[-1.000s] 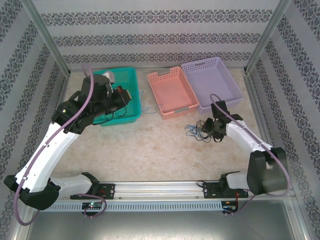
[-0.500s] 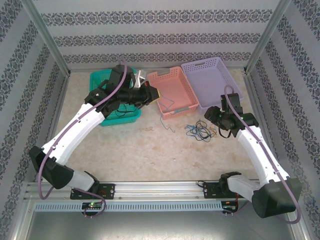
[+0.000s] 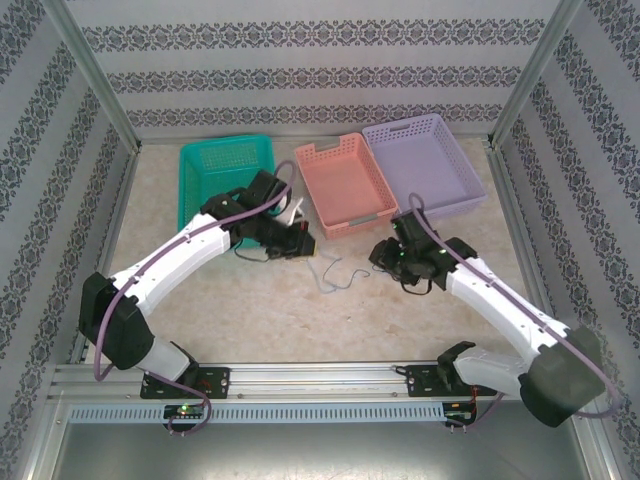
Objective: Untangle the cables
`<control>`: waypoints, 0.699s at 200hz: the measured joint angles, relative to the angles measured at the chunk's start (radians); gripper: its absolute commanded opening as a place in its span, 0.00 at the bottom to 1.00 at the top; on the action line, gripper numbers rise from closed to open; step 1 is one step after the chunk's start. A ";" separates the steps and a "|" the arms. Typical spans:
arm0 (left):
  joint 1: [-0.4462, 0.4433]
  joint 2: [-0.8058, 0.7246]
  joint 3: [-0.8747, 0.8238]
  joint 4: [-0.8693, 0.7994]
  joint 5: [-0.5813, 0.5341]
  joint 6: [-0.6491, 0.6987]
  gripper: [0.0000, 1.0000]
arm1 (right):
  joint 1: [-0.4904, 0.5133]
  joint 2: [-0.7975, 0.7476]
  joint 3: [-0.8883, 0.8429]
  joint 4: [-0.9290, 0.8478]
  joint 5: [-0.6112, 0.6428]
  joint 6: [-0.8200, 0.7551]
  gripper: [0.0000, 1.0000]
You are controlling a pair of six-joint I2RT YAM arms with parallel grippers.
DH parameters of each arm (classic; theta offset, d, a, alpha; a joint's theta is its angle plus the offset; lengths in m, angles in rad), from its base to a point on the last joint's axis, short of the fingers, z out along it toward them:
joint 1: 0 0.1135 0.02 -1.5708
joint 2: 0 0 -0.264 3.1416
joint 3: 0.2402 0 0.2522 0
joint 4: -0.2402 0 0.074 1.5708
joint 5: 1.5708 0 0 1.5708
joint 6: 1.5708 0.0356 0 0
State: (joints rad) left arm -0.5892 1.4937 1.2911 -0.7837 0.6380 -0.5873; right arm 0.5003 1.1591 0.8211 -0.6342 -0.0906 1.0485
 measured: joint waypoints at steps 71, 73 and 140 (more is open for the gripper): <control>0.000 -0.107 -0.310 -0.017 -0.105 0.107 0.00 | 0.148 0.257 -0.062 0.199 -0.024 0.311 0.40; 0.000 -0.109 -0.313 -0.017 -0.109 0.110 0.00 | 0.149 0.263 -0.059 0.201 -0.023 0.313 0.40; 0.000 -0.115 -0.323 -0.011 -0.147 0.122 0.00 | 0.121 0.357 -0.043 0.296 -0.014 0.362 0.25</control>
State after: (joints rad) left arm -0.5892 1.3785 0.9676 -0.7948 0.4911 -0.4656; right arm 0.6216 1.5162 0.7780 -0.3378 -0.1051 1.4109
